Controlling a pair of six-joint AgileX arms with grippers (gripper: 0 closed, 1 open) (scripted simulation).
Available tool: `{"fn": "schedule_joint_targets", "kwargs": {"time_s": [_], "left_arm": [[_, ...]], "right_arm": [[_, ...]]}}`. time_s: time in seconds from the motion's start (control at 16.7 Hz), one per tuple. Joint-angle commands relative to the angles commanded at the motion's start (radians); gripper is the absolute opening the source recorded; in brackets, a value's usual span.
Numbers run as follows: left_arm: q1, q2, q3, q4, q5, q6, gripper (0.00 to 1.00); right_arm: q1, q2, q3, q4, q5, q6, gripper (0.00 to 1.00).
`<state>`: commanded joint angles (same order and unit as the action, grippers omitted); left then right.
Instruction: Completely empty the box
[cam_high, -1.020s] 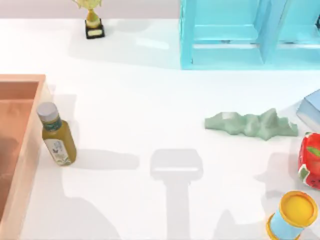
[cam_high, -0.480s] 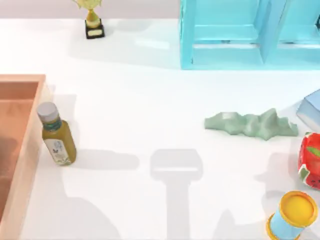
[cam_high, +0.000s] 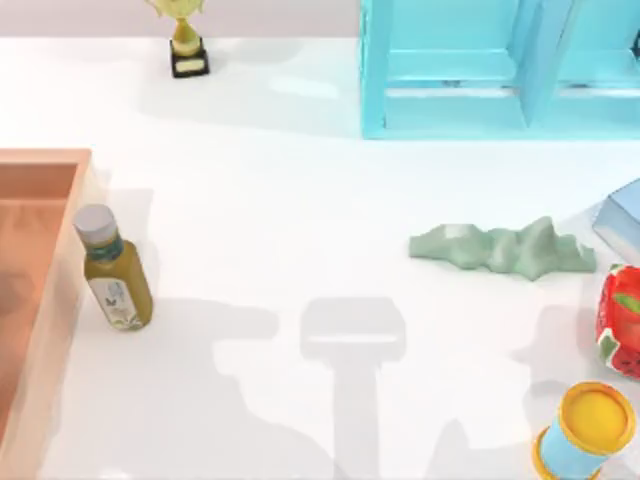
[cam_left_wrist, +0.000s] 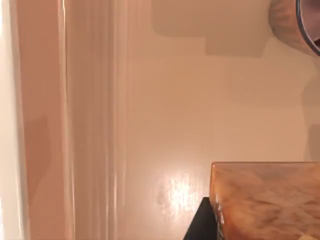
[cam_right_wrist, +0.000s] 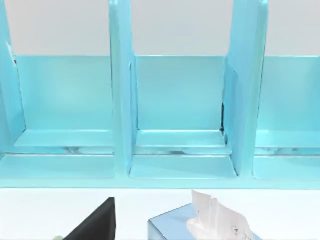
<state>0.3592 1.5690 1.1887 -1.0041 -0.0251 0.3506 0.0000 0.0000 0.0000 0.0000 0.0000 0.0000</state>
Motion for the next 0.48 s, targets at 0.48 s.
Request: {"fn": "schedule_joint_targets", "kwargs": {"time_s": [0.48], "left_arm": [[-0.013, 0.0, 0.132, -0.298, 0.021, 0.014, 0.0]], "right_arm": [[0.0, 0.0, 0.0, 0.0, 0.0, 0.0, 1.0]]}}
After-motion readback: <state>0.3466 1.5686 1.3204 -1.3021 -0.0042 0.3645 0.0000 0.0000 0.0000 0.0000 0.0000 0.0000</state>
